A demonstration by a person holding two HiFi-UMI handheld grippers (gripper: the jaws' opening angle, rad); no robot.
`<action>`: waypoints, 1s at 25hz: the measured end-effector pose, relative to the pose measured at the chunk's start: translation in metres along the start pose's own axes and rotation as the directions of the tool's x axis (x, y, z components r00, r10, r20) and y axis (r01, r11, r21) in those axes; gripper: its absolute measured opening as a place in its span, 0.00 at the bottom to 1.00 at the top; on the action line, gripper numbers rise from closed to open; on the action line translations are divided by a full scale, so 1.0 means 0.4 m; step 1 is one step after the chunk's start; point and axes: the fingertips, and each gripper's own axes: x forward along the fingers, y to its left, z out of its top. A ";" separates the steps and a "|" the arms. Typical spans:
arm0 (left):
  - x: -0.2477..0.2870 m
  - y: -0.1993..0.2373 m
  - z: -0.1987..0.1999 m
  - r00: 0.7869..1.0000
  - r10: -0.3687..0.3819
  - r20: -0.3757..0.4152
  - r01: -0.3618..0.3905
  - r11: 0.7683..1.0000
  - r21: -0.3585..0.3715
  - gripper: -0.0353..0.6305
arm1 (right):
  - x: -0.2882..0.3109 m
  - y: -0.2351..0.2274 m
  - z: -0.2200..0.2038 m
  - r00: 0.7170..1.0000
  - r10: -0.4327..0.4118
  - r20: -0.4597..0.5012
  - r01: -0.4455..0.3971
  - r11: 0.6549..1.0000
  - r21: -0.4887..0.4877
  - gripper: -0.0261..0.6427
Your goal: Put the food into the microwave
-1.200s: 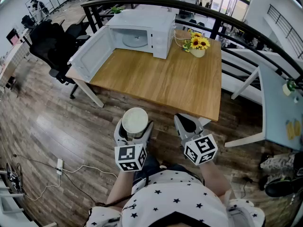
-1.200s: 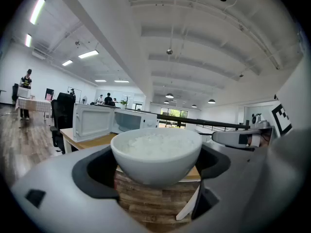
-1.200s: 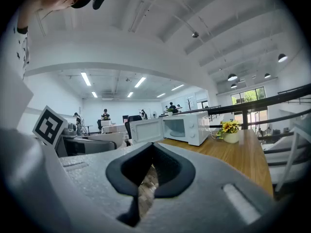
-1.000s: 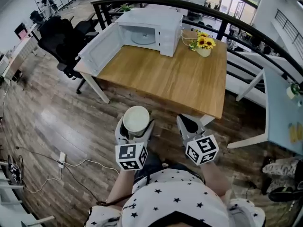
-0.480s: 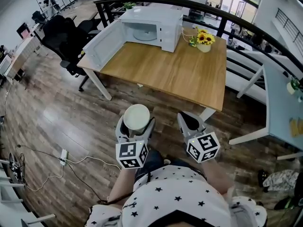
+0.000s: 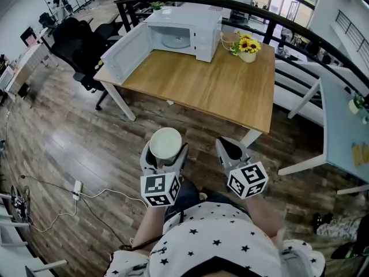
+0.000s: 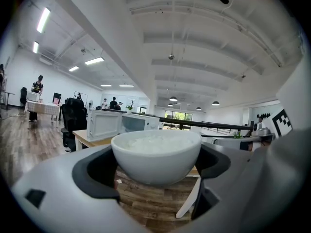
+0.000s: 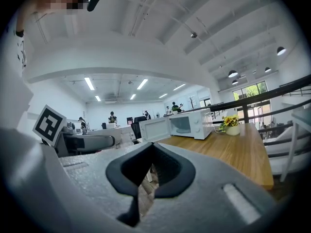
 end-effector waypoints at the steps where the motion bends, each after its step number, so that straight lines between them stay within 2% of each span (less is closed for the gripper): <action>1: -0.001 -0.002 -0.002 1.000 0.001 0.000 -0.001 1.000 -0.002 0.77 | -0.002 0.001 -0.002 1.000 0.005 -0.003 -0.005 1.000 0.002 0.05; 15: 0.025 0.020 0.011 1.000 0.011 0.011 -0.011 1.000 -0.009 0.77 | 0.043 -0.011 -0.003 1.000 0.019 -0.013 -0.019 1.000 0.005 0.05; 25: 0.124 0.086 0.043 1.000 0.019 0.015 -0.019 1.000 -0.016 0.77 | 0.148 -0.052 0.017 1.000 0.015 -0.022 -0.015 1.000 0.001 0.05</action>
